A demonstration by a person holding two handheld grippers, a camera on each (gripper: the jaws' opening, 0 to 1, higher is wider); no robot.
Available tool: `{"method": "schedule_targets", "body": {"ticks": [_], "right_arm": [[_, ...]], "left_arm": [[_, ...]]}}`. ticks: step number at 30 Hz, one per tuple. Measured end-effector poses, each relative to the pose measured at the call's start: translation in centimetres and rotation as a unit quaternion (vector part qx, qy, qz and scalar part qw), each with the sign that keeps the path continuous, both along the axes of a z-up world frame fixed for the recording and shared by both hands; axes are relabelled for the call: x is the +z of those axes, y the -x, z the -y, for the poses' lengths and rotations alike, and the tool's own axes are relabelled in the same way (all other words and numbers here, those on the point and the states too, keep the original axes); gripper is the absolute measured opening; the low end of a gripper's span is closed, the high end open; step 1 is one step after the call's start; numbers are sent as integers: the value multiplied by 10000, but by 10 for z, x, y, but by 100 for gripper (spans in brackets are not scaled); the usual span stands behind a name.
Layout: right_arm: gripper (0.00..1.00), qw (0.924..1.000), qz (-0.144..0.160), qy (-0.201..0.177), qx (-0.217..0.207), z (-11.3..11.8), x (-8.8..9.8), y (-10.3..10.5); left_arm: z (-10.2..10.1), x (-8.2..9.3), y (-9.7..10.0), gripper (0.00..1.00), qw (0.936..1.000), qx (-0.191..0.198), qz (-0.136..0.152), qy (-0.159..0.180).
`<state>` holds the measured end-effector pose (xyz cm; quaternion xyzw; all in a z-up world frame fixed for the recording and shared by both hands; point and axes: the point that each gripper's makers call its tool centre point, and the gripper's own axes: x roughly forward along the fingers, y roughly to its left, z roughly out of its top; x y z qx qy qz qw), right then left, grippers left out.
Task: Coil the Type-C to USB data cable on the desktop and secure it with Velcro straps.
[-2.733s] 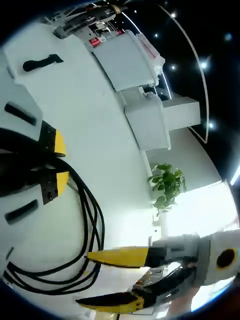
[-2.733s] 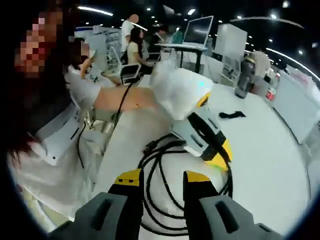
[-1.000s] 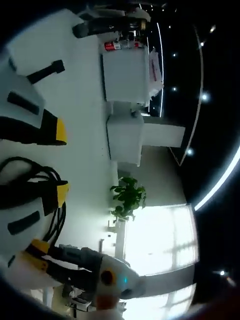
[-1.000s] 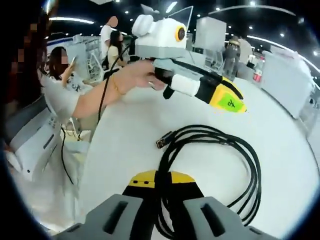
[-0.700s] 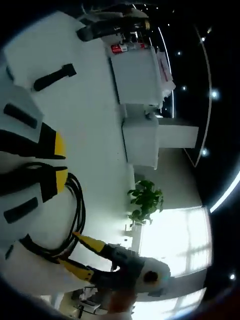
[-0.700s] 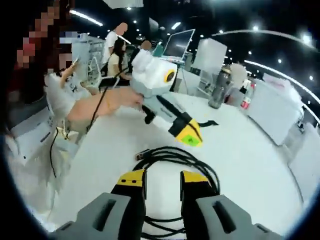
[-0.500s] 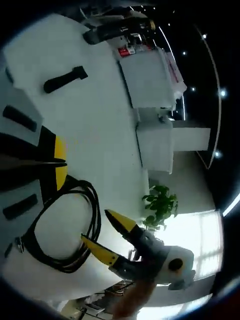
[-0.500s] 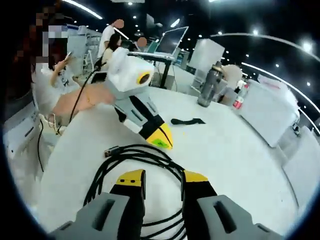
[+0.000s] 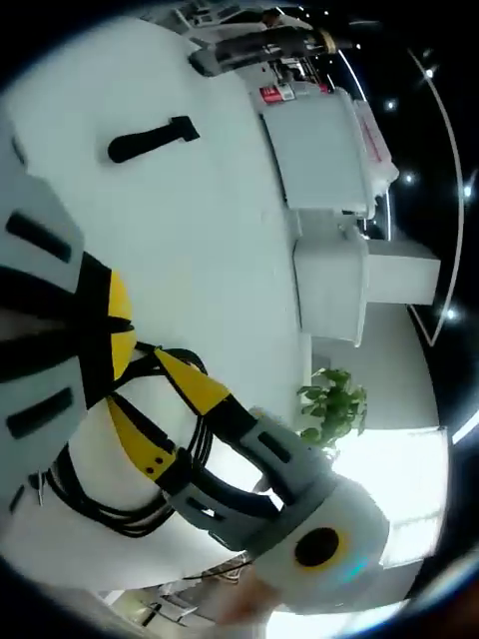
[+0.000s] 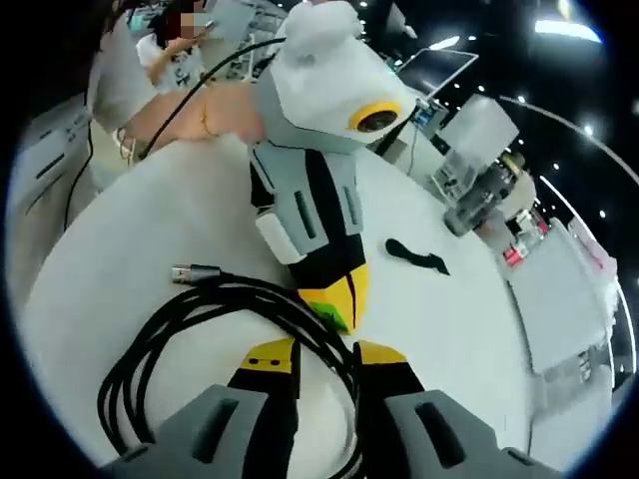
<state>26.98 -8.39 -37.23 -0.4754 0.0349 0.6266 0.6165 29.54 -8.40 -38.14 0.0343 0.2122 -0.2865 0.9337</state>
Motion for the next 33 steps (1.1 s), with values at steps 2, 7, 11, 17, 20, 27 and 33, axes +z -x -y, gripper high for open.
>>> {"method": "schedule_targets", "body": {"ticks": [2, 7, 11, 17, 20, 27, 33], "right_arm": [[18, 9998, 166, 28, 56, -2, -1, 2], [15, 9926, 1097, 237, 461, -9, 0, 6], [15, 9908, 1255, 226, 446, -9, -1, 6], [15, 9971, 750, -101, 83, -5, 1, -1], [16, 9984, 520, -194, 74, -4, 1, -3], [15, 9971, 644, -362, 161, -4, 0, -1], [14, 9974, 579, -428, 68, -4, 1, -2]], "left_arm": [[2, 0, 1, 3, 9999, -25, -58, 143], [4, 0, 2, 3, 9995, -18, -110, 293], [2, 0, 3, 2, 9992, 33, -162, 372], [1, 1, 4, 2, 9949, 83, -480, 880], [-3, 2, 1, 2, 9928, 105, -584, 1044], [-29, 5, -6, 3, 9988, 299, -162, 343], [-51, 8, -4, 3, 9968, 384, 170, -685]]}}
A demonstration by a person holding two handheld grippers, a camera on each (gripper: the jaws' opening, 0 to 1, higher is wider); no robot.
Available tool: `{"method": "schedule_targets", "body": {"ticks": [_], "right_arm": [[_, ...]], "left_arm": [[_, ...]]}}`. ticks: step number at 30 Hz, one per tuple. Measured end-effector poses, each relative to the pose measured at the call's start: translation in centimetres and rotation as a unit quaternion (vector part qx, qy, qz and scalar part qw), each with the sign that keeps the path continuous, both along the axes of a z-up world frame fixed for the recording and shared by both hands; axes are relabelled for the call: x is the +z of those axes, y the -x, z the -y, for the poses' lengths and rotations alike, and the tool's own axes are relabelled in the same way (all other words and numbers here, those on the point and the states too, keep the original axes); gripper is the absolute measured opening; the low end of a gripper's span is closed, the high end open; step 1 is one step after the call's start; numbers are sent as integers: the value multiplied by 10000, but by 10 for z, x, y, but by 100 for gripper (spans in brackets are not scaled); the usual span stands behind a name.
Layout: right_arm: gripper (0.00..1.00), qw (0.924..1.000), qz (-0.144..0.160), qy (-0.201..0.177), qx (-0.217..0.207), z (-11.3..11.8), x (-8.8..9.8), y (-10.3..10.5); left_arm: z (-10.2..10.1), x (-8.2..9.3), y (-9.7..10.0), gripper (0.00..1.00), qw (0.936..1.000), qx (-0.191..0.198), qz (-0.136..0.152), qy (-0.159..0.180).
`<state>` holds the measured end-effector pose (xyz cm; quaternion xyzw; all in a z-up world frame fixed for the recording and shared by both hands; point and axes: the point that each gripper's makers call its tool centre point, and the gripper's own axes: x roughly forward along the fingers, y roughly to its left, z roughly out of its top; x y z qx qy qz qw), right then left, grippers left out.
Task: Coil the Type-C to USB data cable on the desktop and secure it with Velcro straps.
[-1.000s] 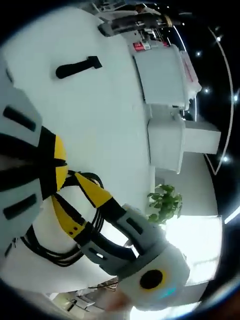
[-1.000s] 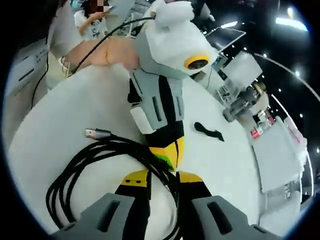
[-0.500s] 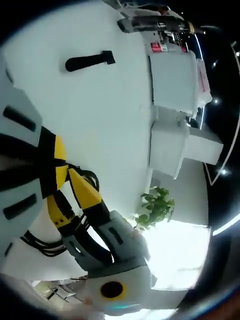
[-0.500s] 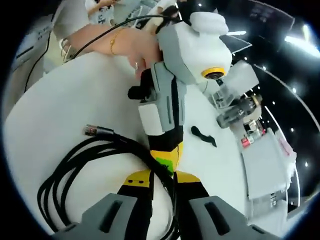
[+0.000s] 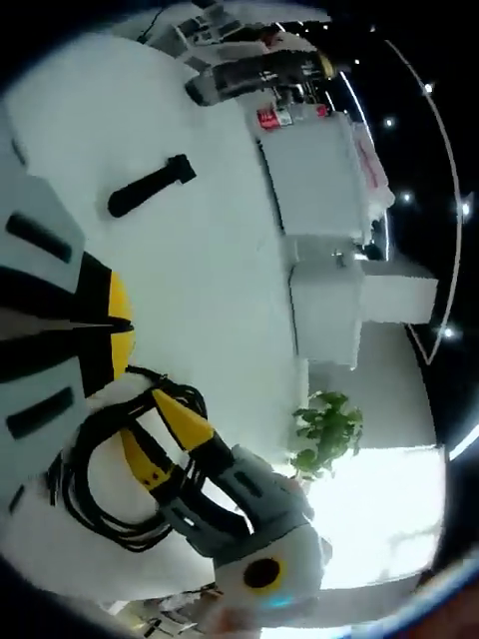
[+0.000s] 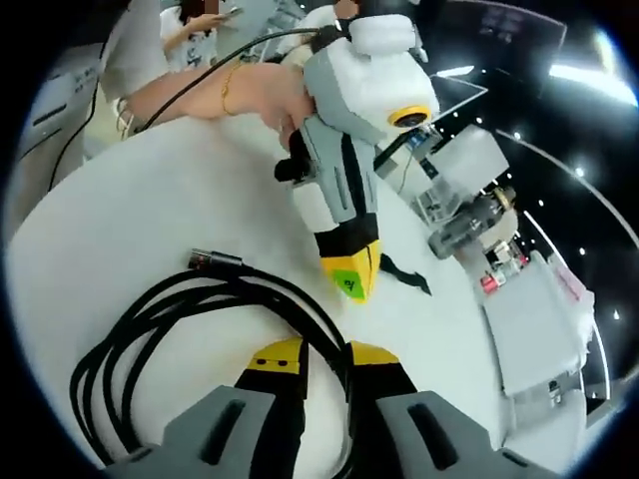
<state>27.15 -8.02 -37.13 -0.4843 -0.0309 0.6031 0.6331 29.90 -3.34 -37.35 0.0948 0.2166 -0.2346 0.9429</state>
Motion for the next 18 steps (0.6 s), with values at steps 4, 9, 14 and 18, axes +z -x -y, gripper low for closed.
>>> {"method": "schedule_targets", "body": {"ticks": [4, 9, 14, 18], "right_arm": [[14, 10000, 0, 85, 24, -1, 0, 0], [14, 9993, 110, 288, 221, -3, -1, 1], [13, 9960, 425, 622, 474, -5, -1, 5], [13, 9951, 133, 804, 553, -5, -4, 5]], "left_arm": [[-5, -6, 2, 3, 9989, -82, 21, -461], [27, -8, 19, 3, 9980, -597, -80, -202], [34, -4, 17, 2, 9962, -799, -255, 240], [45, -5, 20, 2, 9945, -855, -312, 518]]}}
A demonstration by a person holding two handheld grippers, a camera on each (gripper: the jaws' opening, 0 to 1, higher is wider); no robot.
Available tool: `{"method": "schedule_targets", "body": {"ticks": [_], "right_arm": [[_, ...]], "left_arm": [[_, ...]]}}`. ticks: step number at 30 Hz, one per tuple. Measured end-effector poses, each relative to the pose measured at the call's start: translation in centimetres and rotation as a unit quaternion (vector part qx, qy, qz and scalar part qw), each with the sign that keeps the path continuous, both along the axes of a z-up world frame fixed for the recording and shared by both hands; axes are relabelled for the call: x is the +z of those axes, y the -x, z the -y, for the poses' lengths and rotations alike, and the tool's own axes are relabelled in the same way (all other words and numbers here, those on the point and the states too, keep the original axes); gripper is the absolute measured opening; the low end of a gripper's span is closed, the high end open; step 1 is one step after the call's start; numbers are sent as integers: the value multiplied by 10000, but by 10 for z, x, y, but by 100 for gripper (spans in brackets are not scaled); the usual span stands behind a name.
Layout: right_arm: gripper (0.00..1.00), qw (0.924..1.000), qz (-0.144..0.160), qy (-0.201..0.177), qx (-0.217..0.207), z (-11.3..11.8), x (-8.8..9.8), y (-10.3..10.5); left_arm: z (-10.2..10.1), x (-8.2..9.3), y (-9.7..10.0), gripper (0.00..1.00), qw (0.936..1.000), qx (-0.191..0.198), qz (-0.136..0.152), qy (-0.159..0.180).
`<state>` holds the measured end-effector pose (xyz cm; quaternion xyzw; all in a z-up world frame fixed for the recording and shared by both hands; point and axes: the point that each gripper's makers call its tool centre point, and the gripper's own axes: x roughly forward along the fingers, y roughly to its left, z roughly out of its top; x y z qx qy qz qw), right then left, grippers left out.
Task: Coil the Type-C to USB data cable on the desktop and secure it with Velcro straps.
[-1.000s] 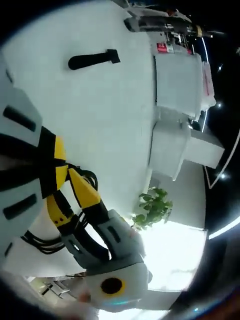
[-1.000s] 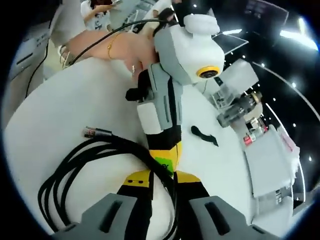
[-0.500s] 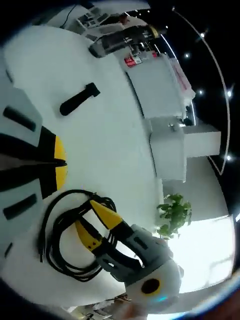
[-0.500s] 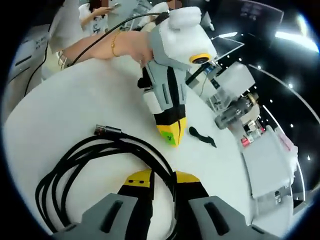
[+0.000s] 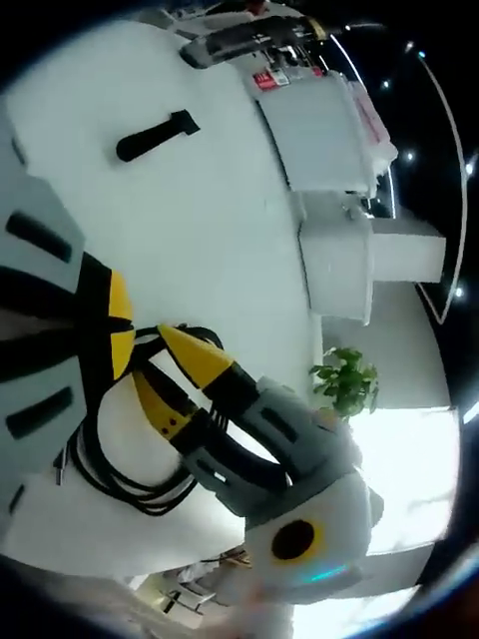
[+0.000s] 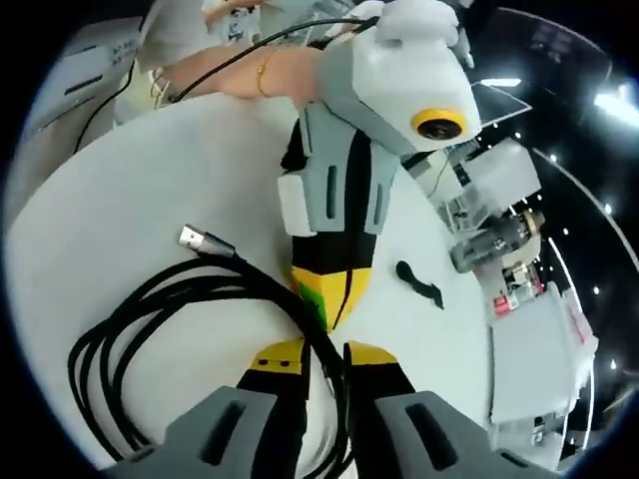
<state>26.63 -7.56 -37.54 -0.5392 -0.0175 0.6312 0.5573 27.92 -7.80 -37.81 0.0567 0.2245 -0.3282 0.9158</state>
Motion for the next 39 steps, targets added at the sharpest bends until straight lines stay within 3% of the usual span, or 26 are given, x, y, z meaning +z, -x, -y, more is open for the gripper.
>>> {"method": "schedule_targets", "body": {"ticks": [3, 5, 8, 13, 17, 19, 21, 23, 27, 29, 33, 37, 39], "right_arm": [[13, 9973, -669, 301, -94, 0, -3, -2], [13, 9916, -1162, 563, -119, -1, -5, -3], [15, 9727, -1937, 1248, -269, -1, -10, -7], [13, 9553, -2038, 2131, 211, -3, -15, -5], [9, 9408, -2230, 2522, 403, -5, -16, -3], [6, 9382, -2213, 2616, 487, -7, -15, -5], [3, 9376, -2237, 2618, 479, -8, -14, -7], [2, 9385, -2344, 2518, 294, -9, -14, -7], [2, 9416, -2395, 2359, 218, -7, -13, -6], [1, 9412, -2449, 2323, 125, -5, -13, -5], [1, 9468, -2343, 2202, 130, -2, -13, -2], [2, 9510, -2319, 2044, 68, 3, -11, -3], [2, 9524, -2327, 1968, 50, 8, -10, -1]], "left_arm": [[5, -1, 2, 2, 9996, -4, -104, 249], [8, -2, 3, 2, 9990, -30, -181, 395], [9, -3, 2, 2, 9984, -65, -203, 524], [7, -3, 1, 2, 9975, -118, -275, 646], [4, -3, 1, 2, 9967, -143, -338, 722], [-4, -1, 2, 2, 9967, -159, -311, 731], [-22, 10, -10, 2, 9941, 307, -180, 1023], [-45, 21, -22, 3, 9873, 867, -50, 1333], [-76, 35, -34, 3, 9780, 1420, 272, 1503], [-91, 33, -40, 3, 9779, 1703, 458, 1122], [-125, 22, -52, 6, 9737, 2159, 726, -81], [-135, 17, -57, 11, 9704, 2196, 830, -563], [-149, 25, -65, 12, 9613, 2452, 1077, -651]]}}
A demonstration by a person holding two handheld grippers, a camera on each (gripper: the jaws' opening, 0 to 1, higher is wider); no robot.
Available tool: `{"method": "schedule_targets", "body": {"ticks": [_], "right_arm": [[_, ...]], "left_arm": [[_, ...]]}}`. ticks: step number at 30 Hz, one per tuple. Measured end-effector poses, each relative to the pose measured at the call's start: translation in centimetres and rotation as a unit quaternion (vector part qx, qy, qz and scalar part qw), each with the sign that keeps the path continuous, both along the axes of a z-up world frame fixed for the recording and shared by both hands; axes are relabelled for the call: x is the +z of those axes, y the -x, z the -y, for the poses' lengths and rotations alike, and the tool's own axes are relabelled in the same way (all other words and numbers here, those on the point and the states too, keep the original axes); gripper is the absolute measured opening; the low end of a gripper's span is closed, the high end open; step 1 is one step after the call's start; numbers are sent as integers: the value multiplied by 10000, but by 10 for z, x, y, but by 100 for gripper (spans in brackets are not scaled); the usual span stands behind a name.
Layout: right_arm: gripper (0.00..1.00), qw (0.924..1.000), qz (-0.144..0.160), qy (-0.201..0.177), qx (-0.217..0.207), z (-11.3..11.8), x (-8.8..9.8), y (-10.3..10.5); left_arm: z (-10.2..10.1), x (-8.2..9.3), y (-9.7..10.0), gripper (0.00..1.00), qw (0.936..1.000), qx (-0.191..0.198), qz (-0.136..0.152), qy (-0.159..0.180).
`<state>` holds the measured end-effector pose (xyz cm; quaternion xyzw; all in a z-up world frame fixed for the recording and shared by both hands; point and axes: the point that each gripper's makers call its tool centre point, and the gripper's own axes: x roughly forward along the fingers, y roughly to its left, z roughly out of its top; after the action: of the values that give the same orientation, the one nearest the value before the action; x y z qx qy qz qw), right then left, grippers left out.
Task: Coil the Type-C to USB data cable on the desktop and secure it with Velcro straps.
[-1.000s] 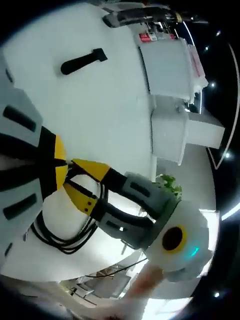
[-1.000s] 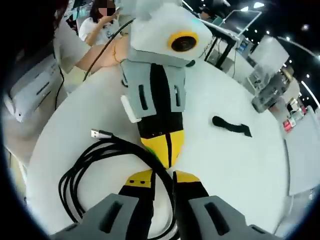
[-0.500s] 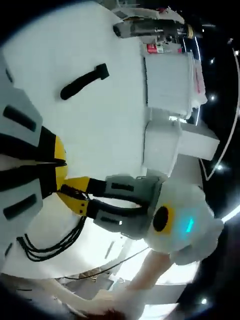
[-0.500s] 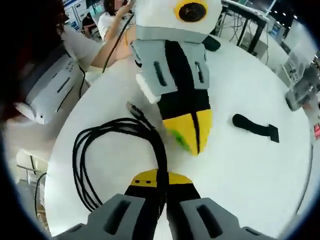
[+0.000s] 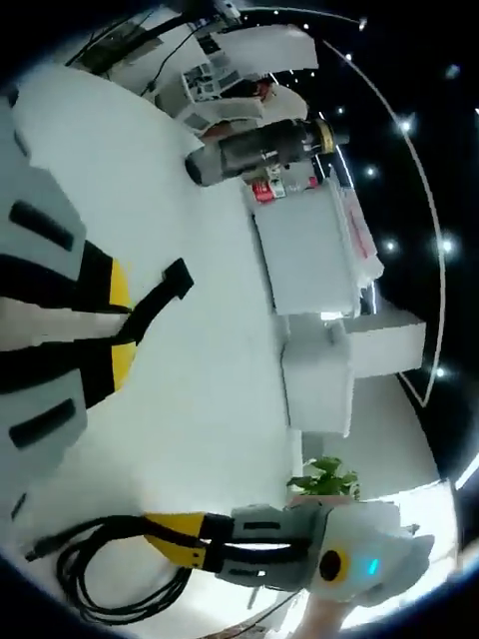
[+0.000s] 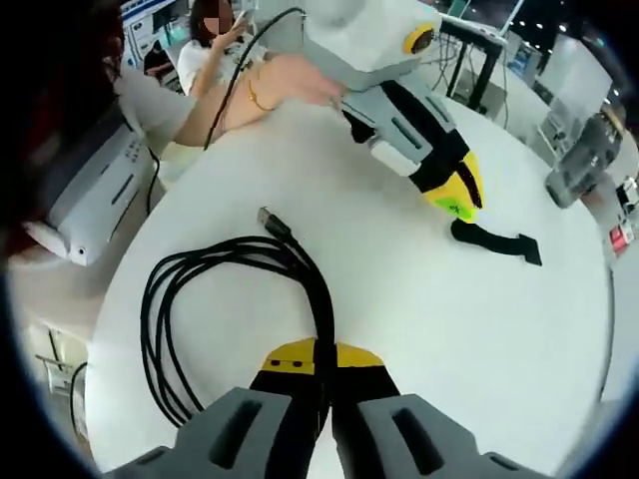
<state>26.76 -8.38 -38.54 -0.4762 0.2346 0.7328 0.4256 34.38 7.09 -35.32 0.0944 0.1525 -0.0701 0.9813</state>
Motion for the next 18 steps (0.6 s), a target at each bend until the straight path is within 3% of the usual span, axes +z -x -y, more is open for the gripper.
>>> {"method": "schedule_targets", "body": {"ticks": [3, 5, 8, 10, 11, 12, 13, 14, 18], "right_arm": [[2, 10000, 2, -47, -76, 8, -2, 2], [2, 9999, 22, -71, -120, 12, -2, 1], [2, 9998, 29, -110, -185, 16, -1, 2], [2, 9996, 49, -137, -239, 19, 0, 0], [2, 9995, 68, -146, -267, 22, 0, -1], [2, 9994, 83, -159, -285, 25, 1, -1], [2, 9993, 94, -170, -311, 28, 2, -1], [2, 9992, 110, -205, -340, 31, 3, -1], [2, 9987, 134, -228, -428, 41, 3, 0]], "left_arm": [[-11, 12, -14, 12, 9990, 179, 258, 324], [-13, 19, -36, 11, 9982, -46, 250, 536], [-8, 14, -59, 12, 9988, -259, 211, 367], [-5, 10, -65, 19, 9989, -330, 245, 228], [-7, 8, -70, 28, 9988, -328, 239, 279], [-5, 5, -72, 29, 9981, -394, 160, 442], [-6, 2, -76, 27, 9973, -340, 79, 647], [-10, 0, -82, 23, 9975, -278, 72, 638], [-16, -8, -92, 9, 9998, -197, -15, 91]]}}
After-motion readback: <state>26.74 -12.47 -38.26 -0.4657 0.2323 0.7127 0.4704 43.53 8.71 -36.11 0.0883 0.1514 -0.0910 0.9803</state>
